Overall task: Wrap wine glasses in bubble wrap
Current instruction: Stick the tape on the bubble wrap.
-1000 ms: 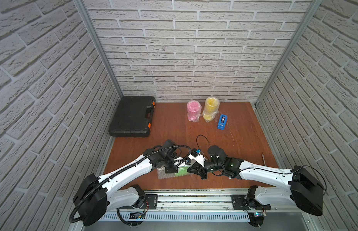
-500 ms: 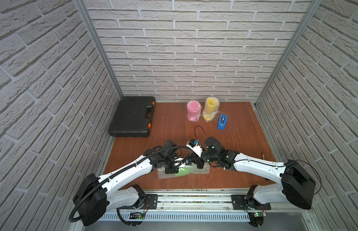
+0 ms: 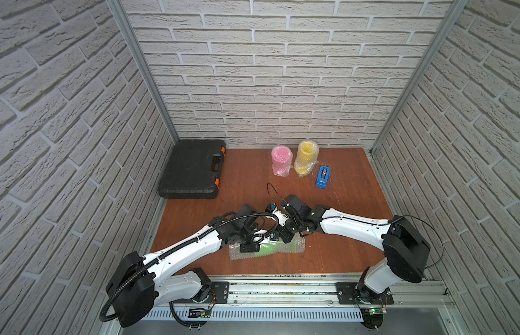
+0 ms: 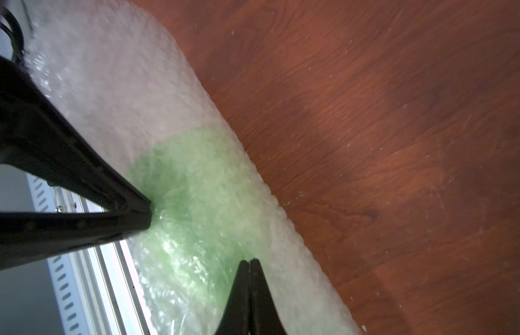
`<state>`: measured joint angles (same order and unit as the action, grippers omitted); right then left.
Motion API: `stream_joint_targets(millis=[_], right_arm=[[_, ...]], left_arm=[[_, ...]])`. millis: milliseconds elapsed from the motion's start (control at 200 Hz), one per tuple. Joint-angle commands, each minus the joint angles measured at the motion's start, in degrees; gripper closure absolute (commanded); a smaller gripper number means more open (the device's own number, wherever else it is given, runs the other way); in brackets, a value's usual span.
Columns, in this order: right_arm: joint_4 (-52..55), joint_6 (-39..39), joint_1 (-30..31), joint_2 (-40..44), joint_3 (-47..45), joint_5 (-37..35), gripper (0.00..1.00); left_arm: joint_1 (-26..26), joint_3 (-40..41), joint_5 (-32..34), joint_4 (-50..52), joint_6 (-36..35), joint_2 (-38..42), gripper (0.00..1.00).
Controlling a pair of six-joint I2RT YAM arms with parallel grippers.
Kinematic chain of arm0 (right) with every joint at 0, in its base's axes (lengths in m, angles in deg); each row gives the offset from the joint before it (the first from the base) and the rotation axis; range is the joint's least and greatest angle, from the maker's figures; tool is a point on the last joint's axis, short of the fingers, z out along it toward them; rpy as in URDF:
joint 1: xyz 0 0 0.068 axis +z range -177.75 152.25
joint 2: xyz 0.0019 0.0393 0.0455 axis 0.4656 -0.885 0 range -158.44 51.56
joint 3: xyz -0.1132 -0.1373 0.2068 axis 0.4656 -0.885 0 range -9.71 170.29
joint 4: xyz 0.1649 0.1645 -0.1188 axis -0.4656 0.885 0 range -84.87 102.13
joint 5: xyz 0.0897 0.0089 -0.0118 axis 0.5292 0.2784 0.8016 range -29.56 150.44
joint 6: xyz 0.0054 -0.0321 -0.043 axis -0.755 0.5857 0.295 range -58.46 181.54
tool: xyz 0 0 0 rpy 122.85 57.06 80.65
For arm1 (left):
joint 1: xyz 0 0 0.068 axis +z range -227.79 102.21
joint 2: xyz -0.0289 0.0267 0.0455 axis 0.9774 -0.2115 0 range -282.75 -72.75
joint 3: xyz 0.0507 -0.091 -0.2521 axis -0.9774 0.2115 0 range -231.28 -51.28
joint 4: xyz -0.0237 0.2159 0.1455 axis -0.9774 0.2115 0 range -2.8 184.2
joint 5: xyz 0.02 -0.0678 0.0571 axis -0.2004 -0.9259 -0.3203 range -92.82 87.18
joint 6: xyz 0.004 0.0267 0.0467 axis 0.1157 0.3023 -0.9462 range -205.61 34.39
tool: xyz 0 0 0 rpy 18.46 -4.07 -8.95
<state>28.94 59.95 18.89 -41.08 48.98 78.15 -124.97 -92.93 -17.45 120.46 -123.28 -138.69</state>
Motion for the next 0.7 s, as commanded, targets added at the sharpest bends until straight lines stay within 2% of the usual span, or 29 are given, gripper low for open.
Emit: stream_joint_targets(millis=[0,220,325,370,435,505,585,695], right_arm=[[12.59,2.15,-0.44,-2.8,2.6,-2.72,0.89],[21.16,1.43,-2.95,-7.79,5.66,-6.76,0.76],[24.79,0.49,-4.92,-7.67,6.43,-12.3,0.72],[26.69,-0.71,-5.88,-6.96,7.17,-16.78,0.72],[28.48,-2.36,-6.83,-4.36,7.89,-22.87,0.71],[28.82,-3.01,-7.73,-0.12,8.45,-25.82,0.69],[26.35,-0.27,-7.97,5.27,8.15,-23.4,0.64],[22.89,7.25,-7.94,10.63,7.4,-12.11,0.55]], left_arm=[[-0.55,2.14,1.1,5.2,0.42,-1.21,1.0],[-0.64,2.27,1.45,5.5,0.67,-0.95,1.0],[-0.66,2.32,1.53,5.41,0.67,-0.8,1.0],[-0.64,2.28,1.54,5.49,0.69,-0.69,1.0],[-0.7,2.27,1.58,5.66,0.63,-0.69,1.0],[-0.7,2.36,1.38,5.67,0.47,-0.68,1.0],[-0.64,2.3,1.3,5.59,0.04,-0.85,1.0],[-0.48,2.17,1.76,5.16,-0.9,-0.89,1.0]])
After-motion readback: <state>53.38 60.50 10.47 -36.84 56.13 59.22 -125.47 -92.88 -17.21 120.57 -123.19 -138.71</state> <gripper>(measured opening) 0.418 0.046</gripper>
